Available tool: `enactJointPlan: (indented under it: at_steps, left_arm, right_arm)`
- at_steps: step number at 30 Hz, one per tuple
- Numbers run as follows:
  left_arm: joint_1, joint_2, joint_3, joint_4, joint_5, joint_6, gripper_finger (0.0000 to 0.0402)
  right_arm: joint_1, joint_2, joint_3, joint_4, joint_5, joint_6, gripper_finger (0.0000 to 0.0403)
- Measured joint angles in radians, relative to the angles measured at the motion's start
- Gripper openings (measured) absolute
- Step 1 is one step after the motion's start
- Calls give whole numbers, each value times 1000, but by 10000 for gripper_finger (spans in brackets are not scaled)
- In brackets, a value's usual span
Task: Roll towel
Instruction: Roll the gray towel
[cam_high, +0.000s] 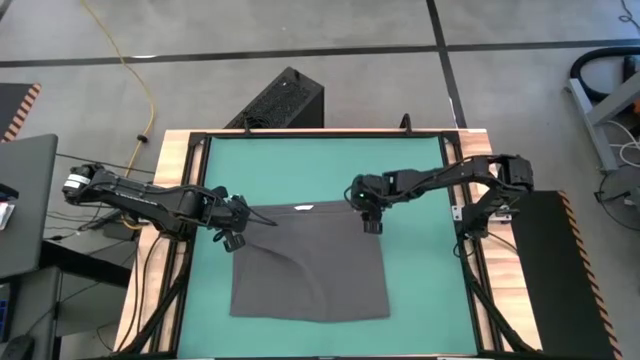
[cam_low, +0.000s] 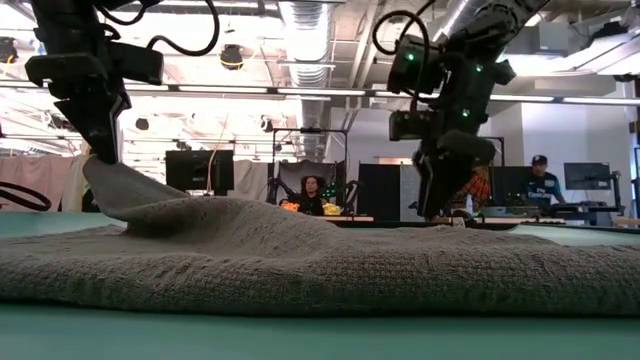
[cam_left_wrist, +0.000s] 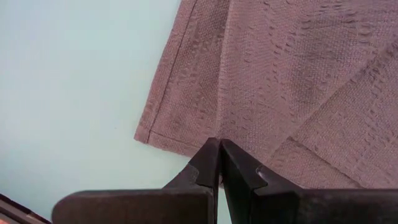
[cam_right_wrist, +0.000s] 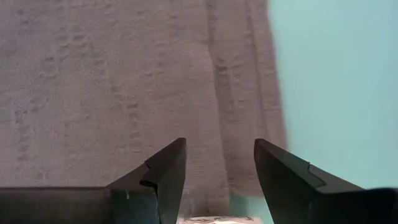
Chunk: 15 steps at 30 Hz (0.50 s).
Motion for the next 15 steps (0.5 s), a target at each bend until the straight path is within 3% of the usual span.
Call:
enactJointPlan:
  at_steps: [7, 15]
  left_arm:
    - [0, 0, 0, 0, 0, -1, 0]
    - [0, 0, 0, 0, 0, -1, 0]
  right_arm:
    - [-2, 7, 0, 16, -3, -6, 212]
    - [-5, 104, 1, 46, -37, -17, 212]
